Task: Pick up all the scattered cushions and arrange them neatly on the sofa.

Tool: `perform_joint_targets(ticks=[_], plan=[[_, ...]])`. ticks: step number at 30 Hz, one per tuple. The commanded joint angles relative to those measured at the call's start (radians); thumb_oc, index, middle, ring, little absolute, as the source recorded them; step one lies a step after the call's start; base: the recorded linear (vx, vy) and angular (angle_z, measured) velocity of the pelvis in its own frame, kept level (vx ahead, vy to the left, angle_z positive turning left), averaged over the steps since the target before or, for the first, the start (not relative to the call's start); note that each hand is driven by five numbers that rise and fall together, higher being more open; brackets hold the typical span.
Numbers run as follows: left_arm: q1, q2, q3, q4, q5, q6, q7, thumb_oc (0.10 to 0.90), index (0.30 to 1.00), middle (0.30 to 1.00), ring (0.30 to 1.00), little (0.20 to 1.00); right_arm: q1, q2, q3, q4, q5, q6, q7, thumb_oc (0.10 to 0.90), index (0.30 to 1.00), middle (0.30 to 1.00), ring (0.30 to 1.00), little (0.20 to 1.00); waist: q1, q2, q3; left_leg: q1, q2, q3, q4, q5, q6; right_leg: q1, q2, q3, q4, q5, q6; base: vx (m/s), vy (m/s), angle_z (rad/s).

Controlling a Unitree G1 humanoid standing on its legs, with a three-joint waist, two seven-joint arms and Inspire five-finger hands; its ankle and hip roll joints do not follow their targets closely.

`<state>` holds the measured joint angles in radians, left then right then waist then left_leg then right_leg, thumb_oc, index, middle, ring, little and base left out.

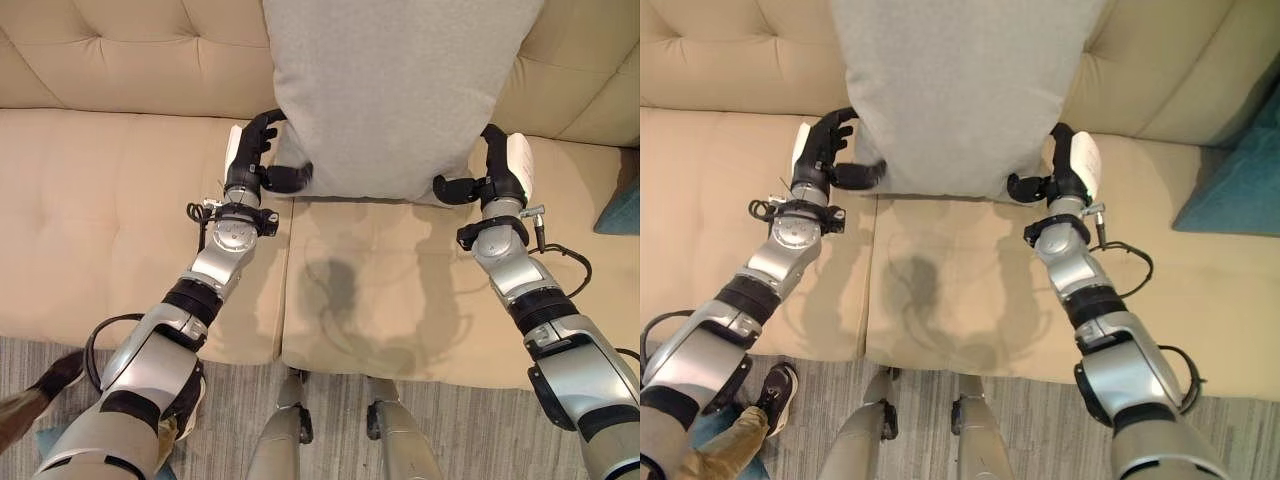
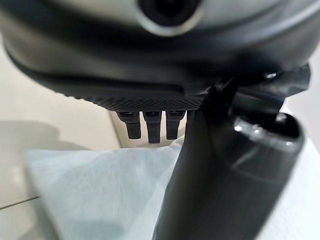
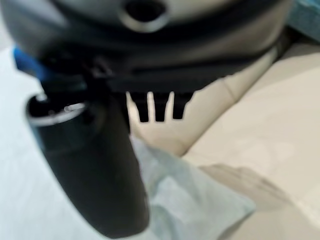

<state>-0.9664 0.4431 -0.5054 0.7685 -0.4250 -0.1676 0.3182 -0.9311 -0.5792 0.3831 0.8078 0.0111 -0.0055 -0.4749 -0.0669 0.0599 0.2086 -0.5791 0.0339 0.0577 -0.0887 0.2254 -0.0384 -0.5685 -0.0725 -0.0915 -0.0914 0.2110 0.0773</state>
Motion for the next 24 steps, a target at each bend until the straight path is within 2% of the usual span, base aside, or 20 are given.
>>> perform_joint_targets(ticks=[1,5,6,7,8,9,10,13,14,15,16,18,21,23,24], plan=[[-0.048,0.041,0.044,-0.065,0.068,-0.099,0.005,0.800,0.900,0.900,0.900,0.900,-0.056,-0.069,-0.052,-0.090,0.004,-0.110,-0.018,0.800,0.900,0.900,0.900,0.900,0.003,-0.032,-0.079,-0.010,0.002,0.001,0.001,-0.073,-0.086,-0.027,-0.012,0.006,0.004,-0.051,0.104,0.00,0.000,0.00],[0.095,0.119,0.147,-0.061,0.078,-0.093,-0.011,0.800,0.900,0.900,0.900,0.900,0.101,-0.111,-0.134,-0.150,0.006,-0.123,0.018,0.800,0.900,0.900,0.900,0.900,0.003,-0.036,-0.096,0.028,0.008,0.002,0.001,-0.087,-0.087,0.011,-0.011,-0.001,0.004,-0.065,0.102,0.01,0.000,0.02],[0.097,0.120,0.147,-0.063,0.079,-0.092,-0.010,0.800,0.900,0.900,0.900,0.900,0.104,-0.111,-0.135,-0.153,0.005,-0.122,0.018,0.800,0.900,0.900,0.900,0.900,0.002,-0.037,-0.097,0.025,0.007,0.002,0.001,-0.083,-0.087,0.008,-0.012,-0.001,0.004,-0.061,0.101,0.00,0.000,0.00],[0.195,0.131,0.206,-0.106,0.066,-0.096,-0.018,0.800,0.900,0.900,0.900,0.900,0.204,-0.115,-0.188,-0.199,0.003,-0.126,0.035,0.800,0.900,0.900,0.900,0.900,0.002,-0.038,-0.107,0.050,0.009,0.004,0.001,-0.090,-0.085,0.034,-0.014,-0.003,0.004,-0.068,0.100,0.00,0.000,0.00],[0.195,0.131,0.206,-0.107,0.066,-0.096,-0.018,0.800,0.900,0.900,0.900,0.900,0.205,-0.115,-0.188,-0.199,0.003,-0.125,0.036,0.800,0.900,0.900,0.900,0.900,0.002,-0.038,-0.108,0.049,0.008,0.004,0.001,-0.089,-0.085,0.032,-0.014,-0.003,0.004,-0.068,0.100,0.07,0.007,0.04],[0.312,0.134,0.266,-0.182,0.069,-0.100,-0.029,0.800,0.900,0.900,0.900,0.900,0.325,-0.105,-0.244,-0.255,0.001,-0.131,0.058,0.800,0.900,0.900,0.900,0.900,0.002,-0.042,-0.120,0.080,0.010,0.005,0.001,-0.098,-0.084,0.065,-0.015,-0.007,0.004,-0.076,0.098,0.07,0.000,0.04],[0.370,0.131,0.289,-0.225,0.079,-0.102,-0.037,0.800,0.900,0.900,0.900,0.900,0.380,-0.102,-0.267,-0.280,-0.004,-0.137,0.075,0.800,0.900,0.900,0.900,0.900,0.002,-0.044,-0.123,0.100,0.013,0.007,0.001,-0.108,-0.084,0.086,-0.015,-0.010,0.004,-0.083,0.097,0.10,0.002,0.02],[0.507,0.103,0.336,-0.293,0.085,-0.099,-0.061,0.800,0.900,0.900,0.900,0.900,0.499,-0.086,-0.306,-0.317,-0.009,-0.138,0.117,0.800,0.900,0.900,0.900,0.900,0.002,-0.051,-0.134,0.141,0.016,0.012,0.001,-0.115,-0.082,0.131,-0.018,-0.015,0.004,-0.090,0.096,0.06,-0.005,0.00],[0.640,0.069,0.394,-0.342,0.075,-0.098,-0.084,0.800,0.900,0.900,0.900,0.900,0.607,-0.067,-0.339,-0.326,-0.001,-0.141,0.161,0.800,0.900,0.900,0.900,0.900,0.005,-0.058,-0.143,0.189,0.020,0.014,0.001,-0.128,-0.080,0.181,-0.016,-0.020,0.004,-0.105,0.094,0.10,-0.016,0.03],[0.642,0.069,0.395,-0.345,0.076,-0.097,-0.084,0.800,0.900,0.900,0.900,0.900,0.609,-0.067,-0.340,-0.328,-0.001,-0.140,0.161,0.800,0.900,0.900,0.900,0.900,0.005,-0.058,-0.144,0.187,0.020,0.014,0.001,-0.124,-0.080,0.179,-0.017,-0.020,0.004,-0.102,0.094,0.13,-0.022,0.02],[0.769,0.035,0.432,-0.358,0.088,-0.086,-0.121,0.800,0.900,0.900,0.900,0.900,0.715,-0.034,-0.371,-0.319,0.005,-0.141,0.202,0.800,0.900,0.900,0.900,0.900,0.004,-0.062,-0.152,0.240,0.021,0.016,0.001,-0.138,-0.076,0.235,-0.015,-0.027,0.004,-0.118,0.093,0.05,-0.007,0.02],[0.825,0.024,0.445,-0.360,0.102,-0.077,-0.138,0.800,0.900,0.900,0.900,0.900,0.757,-0.020,-0.385,-0.313,0.000,-0.135,0.222,0.800,0.900,0.900,0.900,0.900,0.004,-0.063,-0.158,0.257,0.022,0.016,0.001,-0.136,-0.075,0.252,-0.016,-0.030,0.004,-0.120,0.092,0.07,-0.008,0.03],[1.005,-0.035,0.462,-0.222,0.175,-0.013,-0.209,0.800,0.900,0.900,0.900,0.900,0.915,0.068,-0.412,-0.213,0.001,-0.114,0.287,0.800,0.900,0.900,0.900,0.900,0.001,-0.064,-0.174,0.370,0.025,0.021,0.001,-0.156,-0.062,0.363,-0.014,-0.037,0.004,-0.139,0.080,0.11,-0.018,-0.01],[1.005,-0.035,0.461,-0.222,0.175,-0.013,-0.209,0.800,0.900,0.900,0.900,0.900,0.916,0.068,-0.412,-0.213,0.001,-0.114,0.287,0.800,0.900,0.900,0.900,0.900,0.002,-0.064,-0.171,0.373,0.025,0.021,0.001,-0.156,-0.062,0.367,-0.014,-0.037,0.004,-0.140,0.081,0.00,0.000,0.00],[1.019,-0.042,0.455,-0.172,0.205,-0.003,-0.217,0.800,0.900,0.900,0.900,0.900,0.931,0.082,-0.404,-0.189,-0.001,-0.114,0.298,0.800,0.900,0.900,0.900,0.900,0.002,-0.065,-0.174,0.394,0.026,0.024,0.001,-0.161,-0.060,0.390,-0.013,-0.036,0.004,-0.144,0.079,0.03,-0.016,-0.02]])
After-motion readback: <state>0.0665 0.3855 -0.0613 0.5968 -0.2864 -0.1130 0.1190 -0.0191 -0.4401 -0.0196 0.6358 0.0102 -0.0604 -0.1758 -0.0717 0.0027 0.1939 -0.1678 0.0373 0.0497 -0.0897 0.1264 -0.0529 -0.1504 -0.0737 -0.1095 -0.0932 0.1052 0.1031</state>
